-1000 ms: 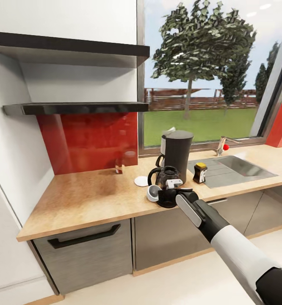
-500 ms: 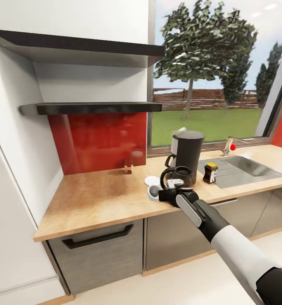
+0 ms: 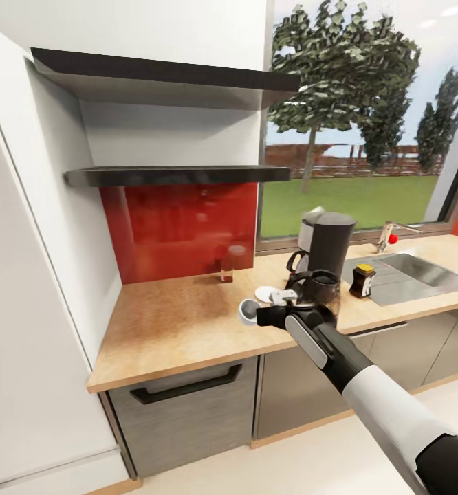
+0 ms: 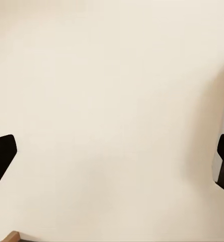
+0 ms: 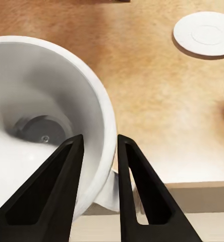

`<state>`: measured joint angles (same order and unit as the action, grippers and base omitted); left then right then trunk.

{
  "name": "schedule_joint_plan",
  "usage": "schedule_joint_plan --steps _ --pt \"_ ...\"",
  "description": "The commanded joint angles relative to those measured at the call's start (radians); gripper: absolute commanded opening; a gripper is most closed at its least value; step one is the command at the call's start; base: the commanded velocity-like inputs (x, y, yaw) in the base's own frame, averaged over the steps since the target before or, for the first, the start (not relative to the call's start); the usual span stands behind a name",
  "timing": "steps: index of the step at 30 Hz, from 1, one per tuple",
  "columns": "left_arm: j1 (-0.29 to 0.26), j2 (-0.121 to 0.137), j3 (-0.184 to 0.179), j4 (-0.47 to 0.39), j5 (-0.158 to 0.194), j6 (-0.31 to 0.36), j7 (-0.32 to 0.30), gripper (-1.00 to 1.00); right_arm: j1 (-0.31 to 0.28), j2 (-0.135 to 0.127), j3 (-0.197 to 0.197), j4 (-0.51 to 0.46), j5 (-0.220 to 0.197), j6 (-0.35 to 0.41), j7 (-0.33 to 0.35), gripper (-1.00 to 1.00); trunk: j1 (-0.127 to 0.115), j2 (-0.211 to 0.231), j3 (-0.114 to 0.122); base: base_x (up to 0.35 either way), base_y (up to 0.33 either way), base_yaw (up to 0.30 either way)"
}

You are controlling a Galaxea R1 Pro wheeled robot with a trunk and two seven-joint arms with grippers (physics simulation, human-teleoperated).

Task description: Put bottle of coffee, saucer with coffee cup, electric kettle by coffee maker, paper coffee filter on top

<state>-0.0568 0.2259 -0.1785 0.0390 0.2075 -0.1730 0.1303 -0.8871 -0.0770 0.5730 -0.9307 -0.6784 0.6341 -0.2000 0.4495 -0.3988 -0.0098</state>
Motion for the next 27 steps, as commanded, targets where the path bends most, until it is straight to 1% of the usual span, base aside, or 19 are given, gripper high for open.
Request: schedule_joint_plan --steps 1,9,15,19,23,25,26,27 --pt "-0.001 -0.001 -0.009 0.004 0.009 -0.007 0.0 1.0 -0.001 -0.001 0.004 -0.001 -0.012 0.001 -0.007 -1.0 0.001 -0.001 -0.001 0.0 0.228 0.0" --pt "-0.001 -0.008 -0.01 0.004 0.007 -0.008 -0.006 1.0 -0.001 -0.003 0.004 0.0 -0.011 0.001 -0.007 -1.0 0.001 -0.001 -0.001 0.034 0.11 -0.025" --pt "-0.001 -0.025 -0.009 0.001 0.005 -0.013 -0.01 1.0 -0.001 -0.003 0.003 0.001 -0.011 0.001 -0.008 -1.0 0.001 -0.001 -0.001 0.203 0.189 -0.234" --pt "-0.001 -0.026 -0.008 0.001 0.004 -0.014 -0.01 1.0 -0.001 -0.002 0.004 0.003 -0.01 0.001 -0.008 -1.0 0.001 -0.001 -0.001 0.225 0.228 -0.267" --pt "-0.001 -0.025 -0.007 0.001 0.007 -0.018 -0.011 1.0 -0.001 -0.002 0.004 0.004 -0.012 0.001 -0.008 -1.0 0.001 -0.001 -0.001 0.171 0.192 -0.103" --pt "-0.001 -0.025 -0.007 0.001 0.008 -0.019 -0.011 1.0 -0.001 0.002 0.004 0.016 -0.013 0.001 -0.009 -1.0 0.001 -0.001 -0.001 0.057 0.064 -0.024" --pt "-0.001 -0.026 -0.008 0.001 0.008 -0.02 -0.011 1.0 -0.001 0.011 0.003 0.03 -0.014 0.001 -0.009 -1.0 0.001 -0.001 -0.001 0.028 0.032 -0.012" --pt "-0.001 -0.026 -0.008 0.001 0.008 -0.02 -0.011 1.0 -0.001 0.027 0.001 0.05 -0.015 0.001 -0.01 -1.0 0.001 -0.001 -0.001 0.018 0.02 -0.008"
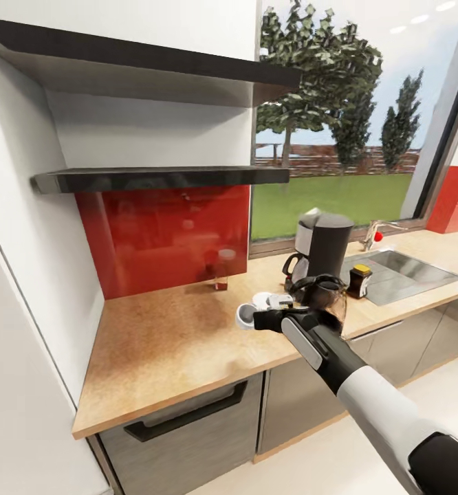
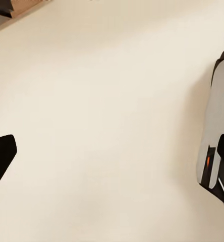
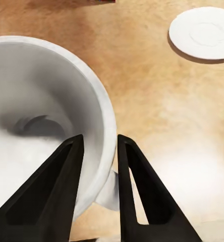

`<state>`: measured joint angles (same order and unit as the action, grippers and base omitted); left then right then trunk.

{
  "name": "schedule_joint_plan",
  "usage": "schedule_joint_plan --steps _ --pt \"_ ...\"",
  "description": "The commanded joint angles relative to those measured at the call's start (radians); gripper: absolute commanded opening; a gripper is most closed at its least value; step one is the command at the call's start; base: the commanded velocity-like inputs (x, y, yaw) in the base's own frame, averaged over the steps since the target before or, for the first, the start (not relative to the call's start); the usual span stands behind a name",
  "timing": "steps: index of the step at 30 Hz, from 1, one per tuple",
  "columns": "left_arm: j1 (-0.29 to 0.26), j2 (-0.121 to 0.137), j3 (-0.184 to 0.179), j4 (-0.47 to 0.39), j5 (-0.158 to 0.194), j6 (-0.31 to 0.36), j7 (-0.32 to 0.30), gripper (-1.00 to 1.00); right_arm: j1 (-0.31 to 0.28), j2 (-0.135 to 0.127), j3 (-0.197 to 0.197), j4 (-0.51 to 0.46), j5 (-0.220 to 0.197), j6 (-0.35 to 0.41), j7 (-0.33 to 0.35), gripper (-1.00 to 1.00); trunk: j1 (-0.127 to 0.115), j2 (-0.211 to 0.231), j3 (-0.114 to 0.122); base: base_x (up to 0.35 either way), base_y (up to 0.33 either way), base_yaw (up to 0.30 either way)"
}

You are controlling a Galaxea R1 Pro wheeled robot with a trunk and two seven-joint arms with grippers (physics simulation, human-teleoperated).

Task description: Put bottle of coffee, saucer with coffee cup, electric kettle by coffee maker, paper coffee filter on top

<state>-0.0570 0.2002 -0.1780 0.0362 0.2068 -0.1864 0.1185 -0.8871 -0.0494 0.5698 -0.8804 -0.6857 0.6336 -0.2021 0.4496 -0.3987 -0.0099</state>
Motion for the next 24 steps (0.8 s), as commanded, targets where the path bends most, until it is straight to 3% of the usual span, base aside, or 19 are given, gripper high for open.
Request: schedule_joint_plan --steps 1,4,6,8,9,12,16,20,22,24 --pt "-0.001 -0.001 -0.009 0.004 0.009 -0.007 0.001 1.0 -0.001 0.019 -0.003 0.021 -0.012 0.001 -0.009 -1.0 0.0 -0.001 -0.001 0.012 0.013 -0.005" --pt "-0.001 -0.001 -0.008 0.004 0.01 -0.008 0.0 1.0 -0.001 0.096 -0.083 0.071 -0.022 0.001 -0.053 -1.0 0.0 -0.001 -0.001 0.005 0.006 -0.002" --pt "-0.001 -0.001 -0.008 0.004 0.011 -0.008 0.0 1.0 -0.001 0.156 -0.15 0.082 -0.025 0.001 -0.157 -1.0 0.0 -0.001 -0.001 0.002 0.002 -0.001" --pt "-0.001 -0.002 -0.007 0.005 0.011 -0.009 0.0 1.0 -0.001 0.213 -0.185 0.083 -0.027 0.0 -0.296 -1.0 0.0 -0.001 -0.001 0.0 0.0 0.0" --pt "-0.001 -0.003 -0.007 0.005 0.01 -0.009 0.0 1.0 -0.001 0.224 -0.194 0.081 -0.028 -0.002 -0.356 -1.0 0.0 -0.001 -0.001 0.0 0.0 0.0" --pt "-0.001 -0.004 -0.007 0.005 0.008 -0.01 0.0 1.0 -0.001 0.224 -0.206 0.065 -0.03 -0.02 -0.446 -1.0 0.0 -0.001 -0.001 0.0 0.0 0.0" --pt "-0.001 -0.006 -0.008 0.005 0.007 -0.01 0.0 1.0 -0.001 0.224 -0.211 0.06 -0.049 -0.097 -0.486 -1.0 0.0 -0.001 -0.001 0.0 0.0 0.0" --pt "-0.001 -0.01 -0.008 0.005 0.006 -0.01 0.0 1.0 -0.001 0.224 -0.21 0.069 -0.17 -0.193 -0.584 -1.0 0.0 -0.001 -0.001 0.0 0.0 0.0" --pt "-0.001 -0.011 -0.008 0.006 0.007 -0.009 0.0 1.0 -0.001 0.224 -0.205 0.076 -0.253 -0.268 -0.647 -1.0 0.0 -0.001 -0.001 0.0 0.0 0.0" --pt "-0.001 -0.013 -0.008 0.007 0.007 -0.008 0.0 1.0 -0.001 0.224 -0.192 0.095 -0.302 -0.336 -0.678 -1.0 0.0 -0.001 -0.001 0.0 0.0 0.0"
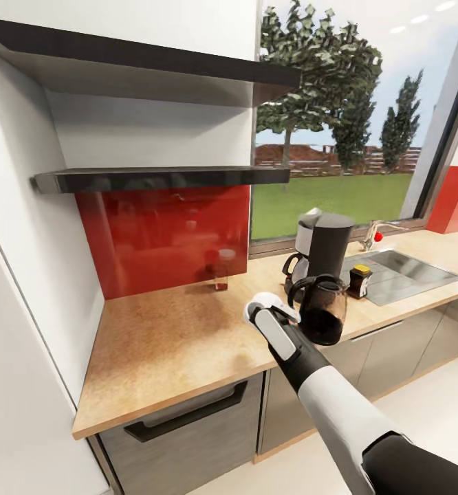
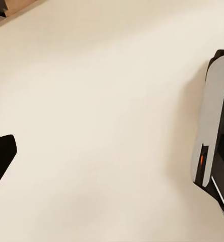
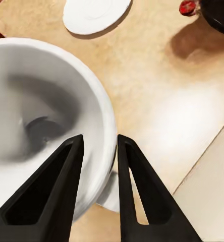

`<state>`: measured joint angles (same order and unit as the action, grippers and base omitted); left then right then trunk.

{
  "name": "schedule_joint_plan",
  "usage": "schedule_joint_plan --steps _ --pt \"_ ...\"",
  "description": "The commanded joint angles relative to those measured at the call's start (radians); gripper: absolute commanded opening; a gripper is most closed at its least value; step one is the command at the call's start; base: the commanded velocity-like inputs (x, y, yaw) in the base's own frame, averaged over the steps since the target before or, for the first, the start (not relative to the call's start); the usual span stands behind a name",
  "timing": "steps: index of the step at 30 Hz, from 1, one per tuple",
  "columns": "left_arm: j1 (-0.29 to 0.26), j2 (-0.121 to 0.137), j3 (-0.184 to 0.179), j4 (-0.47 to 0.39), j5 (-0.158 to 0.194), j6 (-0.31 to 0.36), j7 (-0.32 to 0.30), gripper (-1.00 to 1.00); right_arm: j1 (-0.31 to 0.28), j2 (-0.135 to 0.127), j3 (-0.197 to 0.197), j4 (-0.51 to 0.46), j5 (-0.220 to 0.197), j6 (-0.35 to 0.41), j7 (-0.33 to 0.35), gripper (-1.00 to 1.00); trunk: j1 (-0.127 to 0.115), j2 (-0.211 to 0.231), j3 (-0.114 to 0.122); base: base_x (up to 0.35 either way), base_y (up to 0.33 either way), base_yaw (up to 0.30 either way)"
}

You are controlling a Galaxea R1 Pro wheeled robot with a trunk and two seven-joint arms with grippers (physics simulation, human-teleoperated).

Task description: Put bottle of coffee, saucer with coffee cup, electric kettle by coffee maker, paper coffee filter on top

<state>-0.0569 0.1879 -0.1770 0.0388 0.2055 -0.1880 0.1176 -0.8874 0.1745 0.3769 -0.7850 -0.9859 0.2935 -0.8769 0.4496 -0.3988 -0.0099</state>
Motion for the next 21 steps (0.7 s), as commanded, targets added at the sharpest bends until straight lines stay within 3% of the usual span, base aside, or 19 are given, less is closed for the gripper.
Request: schedule_joint_plan --steps 1,5,12,17,21 --pt "-0.001 -0.003 -0.008 0.004 0.009 -0.006 0.0 1.0 -0.001 0.0 0.013 0.012 -0.016 -0.021 -0.011 -1.0 0.0 -0.001 -0.001 0.0 0.0 0.0" --pt "-0.001 -0.012 -0.008 0.005 0.009 -0.001 0.0 1.0 -0.001 0.0 0.053 0.061 -0.043 -0.077 -0.02 -1.0 0.0 -0.001 -0.001 0.0 0.0 0.0" --pt "-0.001 -0.015 -0.007 0.006 0.01 0.006 0.002 1.0 -0.001 0.0 0.063 0.093 -0.115 -0.093 0.024 -1.0 0.0 -0.001 -0.001 0.0 0.0 0.0" --pt "-0.001 -0.016 -0.007 0.007 0.009 0.007 0.001 1.0 -0.001 0.0 0.063 0.095 -0.125 -0.094 0.038 -1.0 0.0 -0.001 -0.001 0.027 0.018 0.0" --pt "0.006 -0.016 -0.007 0.007 0.009 0.007 0.001 1.0 -0.001 0.0 0.063 0.094 -0.127 -0.094 0.039 -1.0 0.0 -0.001 -0.001 0.227 0.089 0.0"
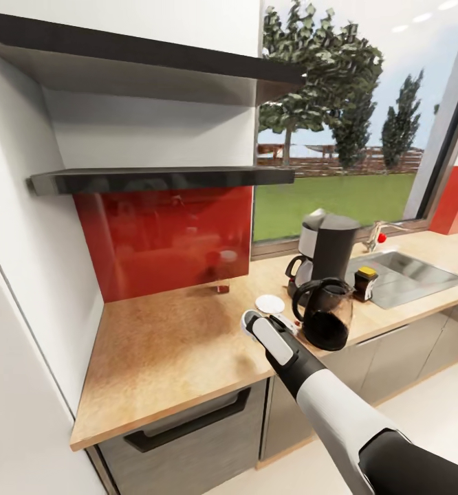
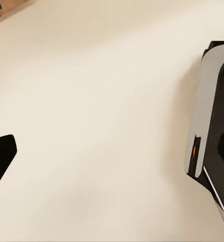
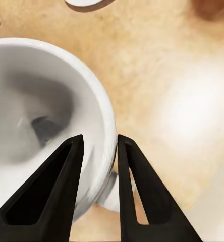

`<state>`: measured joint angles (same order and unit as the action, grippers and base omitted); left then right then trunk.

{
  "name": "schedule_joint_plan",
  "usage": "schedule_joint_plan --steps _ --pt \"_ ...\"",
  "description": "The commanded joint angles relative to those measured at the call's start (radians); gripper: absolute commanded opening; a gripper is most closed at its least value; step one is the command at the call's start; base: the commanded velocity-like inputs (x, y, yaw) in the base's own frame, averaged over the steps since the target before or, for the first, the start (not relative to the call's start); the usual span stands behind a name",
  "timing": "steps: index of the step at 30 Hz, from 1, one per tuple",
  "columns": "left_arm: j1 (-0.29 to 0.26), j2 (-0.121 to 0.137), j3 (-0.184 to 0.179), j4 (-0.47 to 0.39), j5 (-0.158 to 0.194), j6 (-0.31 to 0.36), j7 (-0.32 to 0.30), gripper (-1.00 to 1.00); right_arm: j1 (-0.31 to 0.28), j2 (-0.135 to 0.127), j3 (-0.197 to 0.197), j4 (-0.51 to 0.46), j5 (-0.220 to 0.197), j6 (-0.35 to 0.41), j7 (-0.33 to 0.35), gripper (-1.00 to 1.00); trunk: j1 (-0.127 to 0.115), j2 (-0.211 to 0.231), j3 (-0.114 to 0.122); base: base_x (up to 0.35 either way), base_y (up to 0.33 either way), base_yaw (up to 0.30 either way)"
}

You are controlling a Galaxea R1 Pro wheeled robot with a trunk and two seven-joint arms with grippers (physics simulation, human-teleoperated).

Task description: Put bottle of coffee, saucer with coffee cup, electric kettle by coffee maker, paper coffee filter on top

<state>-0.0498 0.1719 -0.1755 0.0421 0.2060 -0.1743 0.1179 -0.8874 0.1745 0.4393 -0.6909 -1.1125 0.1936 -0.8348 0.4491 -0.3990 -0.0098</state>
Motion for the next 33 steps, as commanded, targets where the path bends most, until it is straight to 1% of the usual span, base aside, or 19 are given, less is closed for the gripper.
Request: schedule_joint_plan --steps 1,5,8,10,12,13,15,16,17,19,22,25,28,33 --pt "-0.001 -0.002 -0.009 0.004 0.009 -0.007 0.0 1.0 -0.001 0.0 0.001 -0.001 -0.001 0.006 -0.003 -1.0 0.001 -0.001 -0.001 0.289 0.09 0.0" --pt "0.003 -0.008 -0.009 0.004 0.009 -0.006 0.0 1.0 -0.001 0.0 0.001 -0.001 -0.001 0.006 -0.003 -1.0 0.001 -0.001 -0.001 0.236 0.044 0.0" --pt "0.005 -0.012 -0.01 0.004 0.008 -0.005 0.0 1.0 -0.001 0.0 0.001 -0.001 -0.001 0.006 -0.003 -1.0 0.001 -0.001 -0.001 0.066 0.009 0.0" --pt "0.017 -0.013 -0.011 0.004 0.006 -0.007 -0.001 1.0 -0.001 0.0 0.001 -0.001 -0.001 0.006 -0.003 -1.0 0.001 -0.001 -0.001 0.021 0.003 0.0" --pt "0.031 -0.014 -0.013 0.004 -0.001 -0.008 -0.002 1.0 -0.001 0.0 0.001 0.0 -0.001 0.006 -0.003 -1.0 0.001 -0.001 -0.001 0.008 0.001 0.0" --pt "0.036 -0.014 -0.014 0.004 -0.011 -0.007 -0.003 1.0 -0.001 0.0 0.001 0.0 -0.001 0.006 -0.003 -1.0 0.001 -0.001 -0.001 0.004 0.001 0.0" --pt "0.061 -0.013 -0.014 0.004 -0.039 0.001 -0.003 1.0 -0.001 0.0 0.001 0.0 -0.001 0.006 -0.003 -1.0 0.001 -0.001 -0.001 0.002 0.0 0.0" --pt "0.08 -0.012 -0.014 0.004 -0.054 0.01 -0.003 1.0 -0.001 0.0 0.001 0.0 -0.001 0.006 -0.003 -1.0 0.001 -0.001 -0.001 0.001 0.0 0.0" --pt "0.111 -0.01 -0.015 0.004 -0.073 0.024 -0.002 1.0 -0.001 0.0 0.001 0.001 -0.001 0.006 -0.003 -1.0 0.001 -0.001 -0.001 0.0 0.0 0.0" --pt "0.153 -0.007 -0.015 0.004 -0.086 0.035 0.0 1.0 -0.001 0.0 0.001 0.001 -0.001 0.006 -0.003 -1.0 0.001 -0.001 -0.001 0.0 0.0 0.0" --pt "0.205 -0.002 -0.016 0.004 -0.094 0.042 0.005 1.0 -0.001 0.0 0.001 0.001 -0.001 0.006 -0.003 -1.0 0.001 -0.001 -0.001 0.0 0.0 0.0" --pt "0.231 0.001 -0.018 0.004 -0.096 0.044 0.005 1.0 -0.001 0.0 0.001 0.001 -0.001 0.006 -0.003 -1.0 0.001 -0.001 -0.001 0.023 0.0 0.0" --pt "0.241 0.001 -0.02 0.004 -0.097 0.051 0.005 1.0 -0.001 0.0 0.001 0.001 -0.001 0.006 -0.003 -1.0 0.001 -0.001 -0.001 0.11 0.0 0.0" --pt "0.244 -0.003 -0.022 0.004 -0.098 0.084 0.007 1.0 -0.001 0.0 0.001 0.001 -0.001 0.006 -0.003 -1.0 0.001 -0.001 -0.001 0.207 0.0 0.0"
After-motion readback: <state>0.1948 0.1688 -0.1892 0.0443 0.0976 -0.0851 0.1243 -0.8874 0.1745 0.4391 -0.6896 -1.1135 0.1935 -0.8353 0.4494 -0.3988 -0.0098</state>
